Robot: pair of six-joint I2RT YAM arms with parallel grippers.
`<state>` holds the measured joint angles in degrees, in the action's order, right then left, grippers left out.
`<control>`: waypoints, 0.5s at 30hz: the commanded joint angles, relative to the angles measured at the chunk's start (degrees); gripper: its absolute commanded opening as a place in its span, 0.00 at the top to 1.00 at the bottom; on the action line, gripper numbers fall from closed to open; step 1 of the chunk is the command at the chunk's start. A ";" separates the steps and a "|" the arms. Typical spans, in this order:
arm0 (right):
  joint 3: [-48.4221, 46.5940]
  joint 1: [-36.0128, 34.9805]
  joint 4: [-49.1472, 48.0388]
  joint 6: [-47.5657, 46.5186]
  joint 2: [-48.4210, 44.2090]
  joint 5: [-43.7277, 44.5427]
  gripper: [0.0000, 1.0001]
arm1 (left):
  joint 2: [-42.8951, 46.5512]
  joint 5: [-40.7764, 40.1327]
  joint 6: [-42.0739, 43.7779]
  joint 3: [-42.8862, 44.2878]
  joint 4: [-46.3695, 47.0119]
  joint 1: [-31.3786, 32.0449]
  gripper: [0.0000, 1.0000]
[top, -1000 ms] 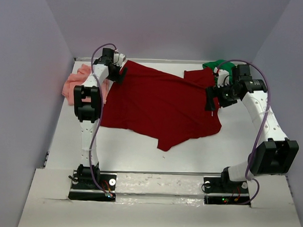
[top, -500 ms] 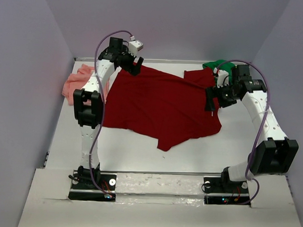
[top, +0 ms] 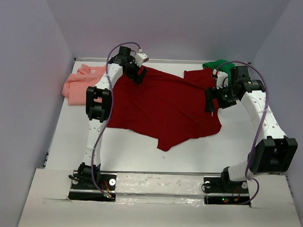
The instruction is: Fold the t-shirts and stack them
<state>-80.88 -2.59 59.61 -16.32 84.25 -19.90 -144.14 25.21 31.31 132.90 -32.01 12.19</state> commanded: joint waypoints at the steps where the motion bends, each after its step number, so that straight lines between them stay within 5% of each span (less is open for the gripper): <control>1: -0.07 0.39 -0.38 -0.21 0.48 0.21 0.00 | 1.40 -0.16 2.09 2.98 -1.04 0.56 0.01; 15: 1.08 0.39 -0.29 0.14 -1.37 0.30 0.00 | -3.43 0.11 0.24 6.58 -3.85 0.82 0.01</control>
<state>-80.18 -2.59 59.57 -16.29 84.99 -19.88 -147.30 25.45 32.51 137.95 -34.65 12.56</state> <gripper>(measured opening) 0.994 0.989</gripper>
